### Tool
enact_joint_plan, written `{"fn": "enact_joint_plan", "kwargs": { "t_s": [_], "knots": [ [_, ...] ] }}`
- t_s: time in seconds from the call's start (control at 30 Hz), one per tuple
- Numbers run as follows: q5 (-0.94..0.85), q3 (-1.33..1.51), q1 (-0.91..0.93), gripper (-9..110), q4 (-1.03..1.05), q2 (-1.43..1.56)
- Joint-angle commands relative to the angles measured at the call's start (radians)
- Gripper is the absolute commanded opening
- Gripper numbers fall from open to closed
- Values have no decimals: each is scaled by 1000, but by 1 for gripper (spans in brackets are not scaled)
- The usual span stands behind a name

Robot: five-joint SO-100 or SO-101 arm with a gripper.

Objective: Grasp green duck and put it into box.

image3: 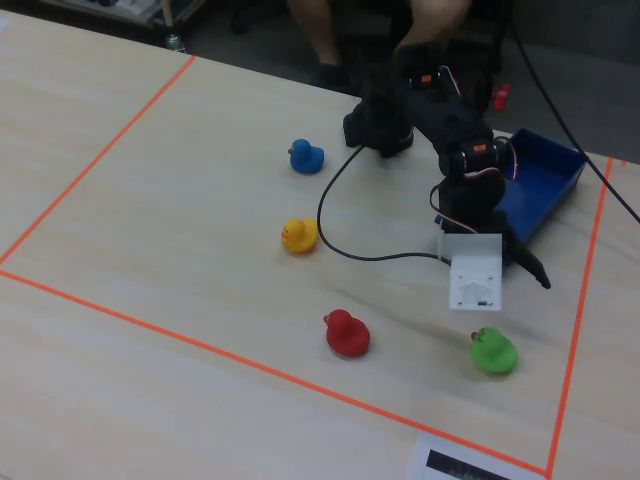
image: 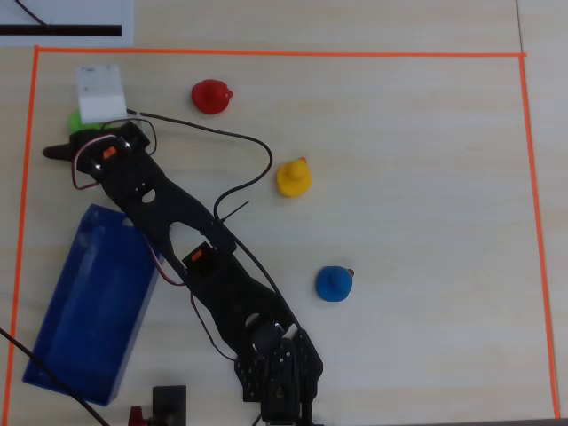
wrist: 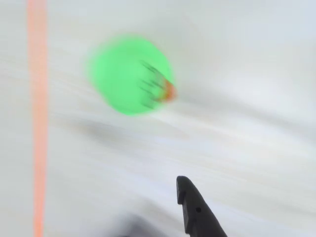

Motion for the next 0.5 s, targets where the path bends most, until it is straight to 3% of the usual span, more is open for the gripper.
{"fn": "enact_joint_plan", "kwargs": {
  "t_s": [0.0, 0.47],
  "knots": [
    [-37, -107, 15, 50, -12, 26],
    [-87, -69, 57, 48, -252, -61]
  ]
}}
